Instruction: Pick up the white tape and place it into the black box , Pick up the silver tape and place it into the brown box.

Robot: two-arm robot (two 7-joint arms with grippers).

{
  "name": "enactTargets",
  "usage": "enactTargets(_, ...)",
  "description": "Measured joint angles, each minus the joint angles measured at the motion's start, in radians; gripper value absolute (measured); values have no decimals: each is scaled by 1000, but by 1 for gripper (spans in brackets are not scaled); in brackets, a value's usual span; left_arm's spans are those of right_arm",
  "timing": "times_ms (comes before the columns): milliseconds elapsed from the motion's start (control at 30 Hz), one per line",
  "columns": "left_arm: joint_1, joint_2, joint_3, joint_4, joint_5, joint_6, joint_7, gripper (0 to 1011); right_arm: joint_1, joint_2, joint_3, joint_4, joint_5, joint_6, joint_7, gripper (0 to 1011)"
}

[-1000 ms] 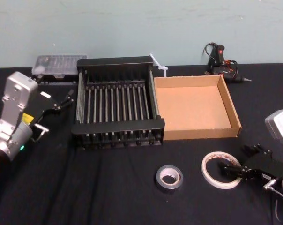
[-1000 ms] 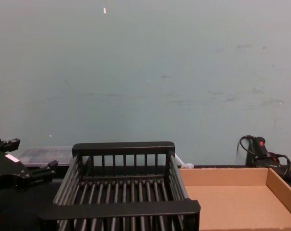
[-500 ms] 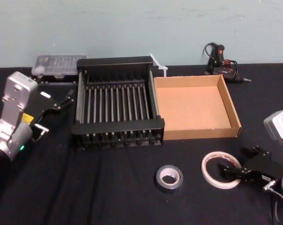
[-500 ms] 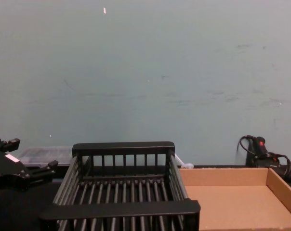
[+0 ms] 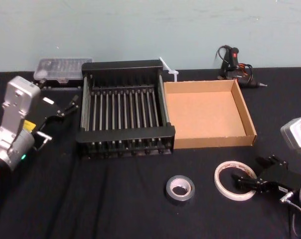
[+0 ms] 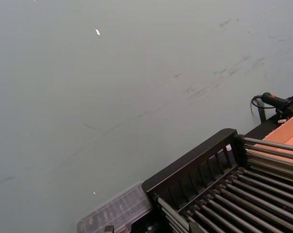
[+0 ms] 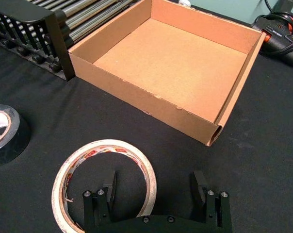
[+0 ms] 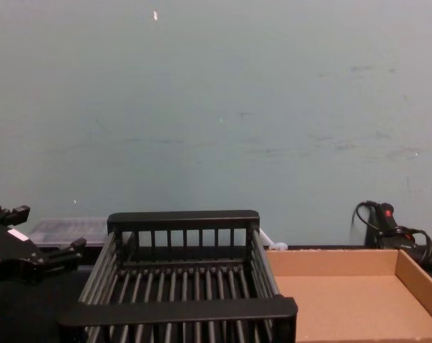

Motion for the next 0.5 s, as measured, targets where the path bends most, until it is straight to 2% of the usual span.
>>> enactTargets(500, 0, 0, 0, 0, 0, 0, 0, 1001, 0, 1, -1, -1, 0, 0, -2, 1002)
